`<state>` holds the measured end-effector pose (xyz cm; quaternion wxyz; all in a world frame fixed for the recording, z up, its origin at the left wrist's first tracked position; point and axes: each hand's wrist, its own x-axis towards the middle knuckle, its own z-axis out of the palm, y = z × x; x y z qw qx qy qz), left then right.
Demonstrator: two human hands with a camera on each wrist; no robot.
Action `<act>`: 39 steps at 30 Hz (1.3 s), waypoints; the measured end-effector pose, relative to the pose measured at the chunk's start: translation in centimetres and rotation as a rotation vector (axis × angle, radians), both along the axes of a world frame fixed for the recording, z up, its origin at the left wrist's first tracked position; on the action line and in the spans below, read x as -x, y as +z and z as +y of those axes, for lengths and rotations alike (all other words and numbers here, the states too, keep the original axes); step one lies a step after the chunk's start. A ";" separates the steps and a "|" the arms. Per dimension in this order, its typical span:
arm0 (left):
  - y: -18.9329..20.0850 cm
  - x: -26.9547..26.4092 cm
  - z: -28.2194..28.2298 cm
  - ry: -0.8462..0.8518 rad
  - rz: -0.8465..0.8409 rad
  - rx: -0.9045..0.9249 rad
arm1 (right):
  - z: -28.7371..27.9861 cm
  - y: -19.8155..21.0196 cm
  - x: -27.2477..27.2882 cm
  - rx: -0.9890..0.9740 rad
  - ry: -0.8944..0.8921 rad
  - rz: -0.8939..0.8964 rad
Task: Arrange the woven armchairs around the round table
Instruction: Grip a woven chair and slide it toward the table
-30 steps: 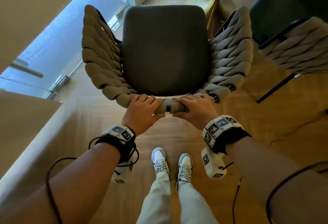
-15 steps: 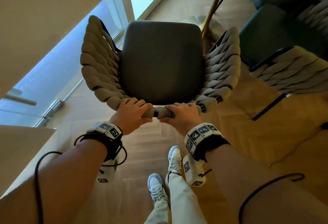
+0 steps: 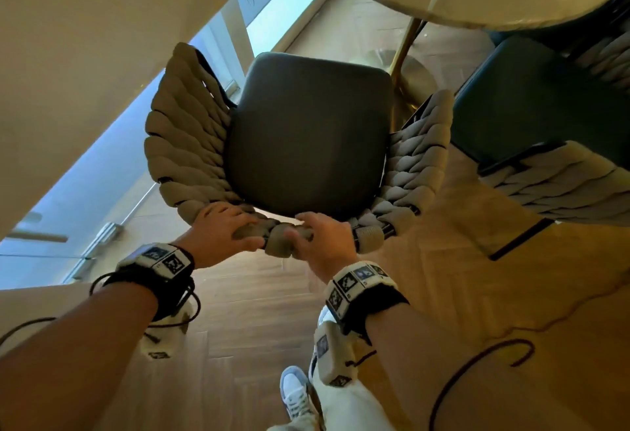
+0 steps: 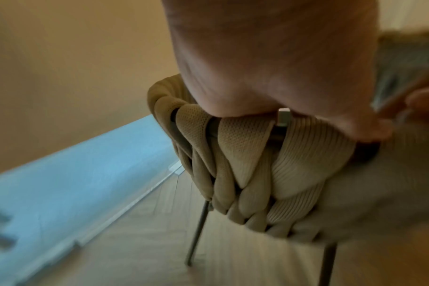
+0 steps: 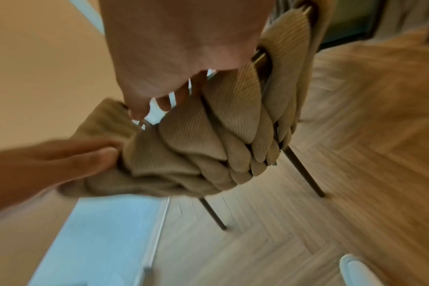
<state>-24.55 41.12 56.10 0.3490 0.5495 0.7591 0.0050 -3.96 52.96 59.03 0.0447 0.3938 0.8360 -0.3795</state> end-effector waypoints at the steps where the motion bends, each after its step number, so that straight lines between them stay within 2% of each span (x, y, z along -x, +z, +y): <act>1: 0.5 -0.1 0.8 0.213 -0.136 -0.059 | 1.2 0.0 -0.5 0.007 -0.131 0.068; 2: 1.0 -0.2 1.5 0.481 -0.218 -0.174 | 2.7 0.2 -1.1 -0.018 -0.273 0.135; 3: 1.6 0.0 2.3 0.777 -0.214 -0.322 | 4.5 0.6 -1.6 -0.067 -0.422 0.186; 5: 2.5 1.3 2.9 1.317 -0.039 -0.485 | 8.3 1.7 -2.8 -0.157 -0.752 0.214; 7: 2.2 3.6 2.6 1.661 0.052 -0.401 | 12.1 2.3 -4.4 -0.072 -1.073 0.128; 9: 0.9 6.2 1.9 1.836 -0.014 -0.271 | 14.5 2.1 -6.2 0.210 -1.277 -0.003; 11: 0.0 8.1 1.8 1.837 -0.155 -0.239 | 15.2 1.5 -7.1 0.476 -1.321 0.013; 12: -0.2 8.6 2.1 1.782 -0.228 -0.221 | 15.2 1.0 -7.1 0.511 -1.291 0.044; 14: -0.6 9.3 2.7 1.708 -0.288 -0.204 | 14.8 -0.2 -6.4 0.438 -1.231 0.076; 17: -1.4 9.2 2.9 1.691 -0.191 -0.241 | 14.3 -1.0 -5.9 0.331 -1.254 0.094; 23: -1.2 9.9 3.8 1.644 -0.182 -0.223 | 13.2 -0.7 -6.8 0.309 -1.283 0.033; 29: -0.9 11.0 7.5 1.539 -0.210 -0.234 | 12.3 -0.7 -6.9 0.291 -1.409 0.066; 39: -0.8 12.9 13.7 1.420 -0.198 -0.213 | 14.3 -1.3 -7.2 0.306 -1.504 0.042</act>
